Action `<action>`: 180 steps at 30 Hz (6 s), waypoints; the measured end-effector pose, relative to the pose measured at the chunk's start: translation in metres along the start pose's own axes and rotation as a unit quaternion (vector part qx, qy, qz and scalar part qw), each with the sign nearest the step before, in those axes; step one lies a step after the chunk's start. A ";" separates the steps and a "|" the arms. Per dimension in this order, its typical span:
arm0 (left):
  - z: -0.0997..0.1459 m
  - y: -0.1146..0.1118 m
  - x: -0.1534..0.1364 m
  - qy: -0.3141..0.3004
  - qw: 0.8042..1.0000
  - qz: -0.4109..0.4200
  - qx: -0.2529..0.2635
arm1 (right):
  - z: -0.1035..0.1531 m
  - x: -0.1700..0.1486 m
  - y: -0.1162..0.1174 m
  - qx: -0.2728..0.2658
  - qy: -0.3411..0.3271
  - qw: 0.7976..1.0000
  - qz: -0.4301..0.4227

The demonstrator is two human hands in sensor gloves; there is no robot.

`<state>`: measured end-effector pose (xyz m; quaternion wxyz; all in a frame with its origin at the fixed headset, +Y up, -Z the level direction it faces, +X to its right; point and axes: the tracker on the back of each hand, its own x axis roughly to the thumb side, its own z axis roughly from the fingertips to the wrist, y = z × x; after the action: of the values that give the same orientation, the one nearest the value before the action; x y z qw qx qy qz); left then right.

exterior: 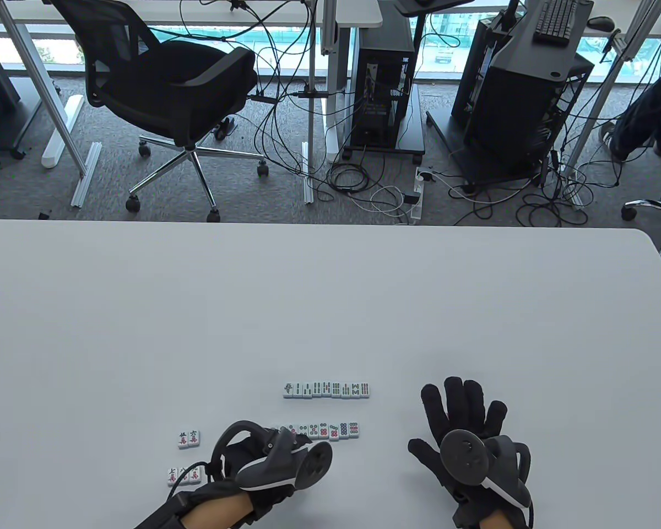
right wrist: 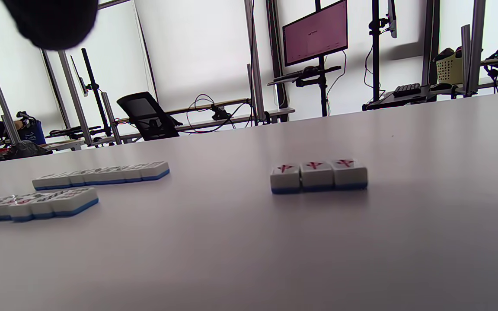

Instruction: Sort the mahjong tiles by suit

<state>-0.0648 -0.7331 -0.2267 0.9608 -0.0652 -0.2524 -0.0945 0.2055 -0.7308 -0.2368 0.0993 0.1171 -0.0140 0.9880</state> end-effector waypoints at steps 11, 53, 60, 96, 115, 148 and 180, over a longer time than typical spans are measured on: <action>-0.004 -0.019 0.001 0.011 0.999 -0.025 -0.036 | 0.000 0.001 0.001 0.001 -0.004 1.000 -0.003; 0.063 -0.062 -0.178 0.243 0.967 0.009 -0.076 | 0.000 0.000 0.001 0.010 0.008 1.000 0.005; 0.063 -0.024 -0.166 0.237 0.969 0.070 0.011 | -0.001 0.000 0.001 0.009 0.005 1.000 0.004; 0.000 -0.016 0.009 -0.003 0.998 -0.059 -0.020 | 0.001 0.004 0.002 0.007 -0.007 1.000 0.003; 0.057 -0.036 -0.156 0.218 0.975 -0.023 -0.042 | 0.000 0.001 0.001 0.006 0.001 1.000 0.004; -0.010 0.005 0.009 0.000 0.999 0.027 0.017 | 0.000 0.002 0.002 0.008 -0.004 1.000 0.001; 0.037 -0.006 -0.042 0.050 0.996 -0.076 0.007 | 0.001 0.001 0.001 0.003 0.001 1.000 -0.002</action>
<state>-0.1191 -0.7262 -0.2152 0.9628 -0.0347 -0.2087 -0.1683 0.2046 -0.7320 -0.2361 0.1010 0.1161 -0.0102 0.9880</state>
